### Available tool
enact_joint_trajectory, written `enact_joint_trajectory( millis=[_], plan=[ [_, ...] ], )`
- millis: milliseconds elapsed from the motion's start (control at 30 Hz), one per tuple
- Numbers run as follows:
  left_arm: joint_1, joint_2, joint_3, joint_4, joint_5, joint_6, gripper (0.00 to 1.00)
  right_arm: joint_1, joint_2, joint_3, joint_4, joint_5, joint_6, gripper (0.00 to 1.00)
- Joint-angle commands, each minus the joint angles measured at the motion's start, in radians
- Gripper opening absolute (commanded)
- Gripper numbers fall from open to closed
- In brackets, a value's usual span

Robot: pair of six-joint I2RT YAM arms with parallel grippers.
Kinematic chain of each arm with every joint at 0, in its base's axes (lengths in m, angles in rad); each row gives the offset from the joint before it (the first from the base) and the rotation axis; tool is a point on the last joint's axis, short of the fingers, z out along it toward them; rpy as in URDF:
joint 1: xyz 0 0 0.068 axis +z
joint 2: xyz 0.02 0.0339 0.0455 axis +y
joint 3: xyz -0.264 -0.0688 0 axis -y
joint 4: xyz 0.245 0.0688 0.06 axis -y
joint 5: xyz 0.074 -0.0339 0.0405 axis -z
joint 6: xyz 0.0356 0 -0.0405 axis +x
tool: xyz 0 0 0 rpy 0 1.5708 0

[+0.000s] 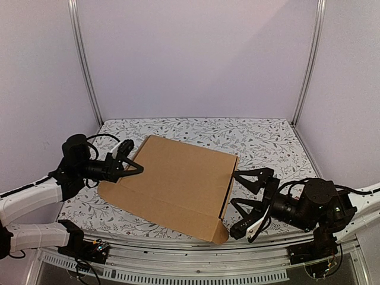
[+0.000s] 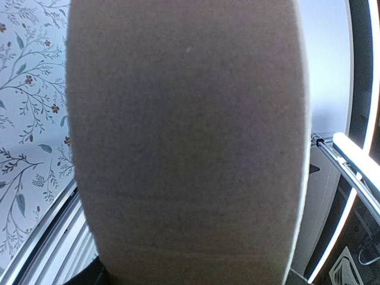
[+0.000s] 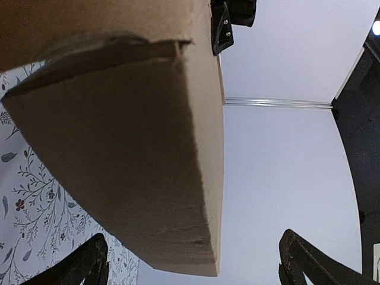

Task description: Fold the paper box

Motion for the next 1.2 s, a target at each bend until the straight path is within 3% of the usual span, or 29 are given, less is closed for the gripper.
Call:
enact_joint_trajectory(
  millis=[0, 333, 633, 1167],
  plan=[
    [0.014, -0.015, 0.02, -0.02, 0.022, 0.003, 0.48, 0.025, 0.047, -0.001, 0.172, 0.083, -0.113, 0.99],
    [0.014, -0.011, 0.051, -0.007, 0.045, -0.016, 0.47, 0.05, 0.085, 0.013, 0.13, 0.092, -0.123, 0.99],
    [0.013, -0.046, 0.07, -0.067, 0.057, 0.012, 0.47, 0.088, 0.018, 0.001, 0.041, 0.13, -0.104, 0.99],
    [0.01, -0.085, 0.068, -0.05, 0.068, -0.019, 0.46, 0.093, 0.144, 0.057, 0.169, 0.096, -0.171, 0.99]
  ],
)
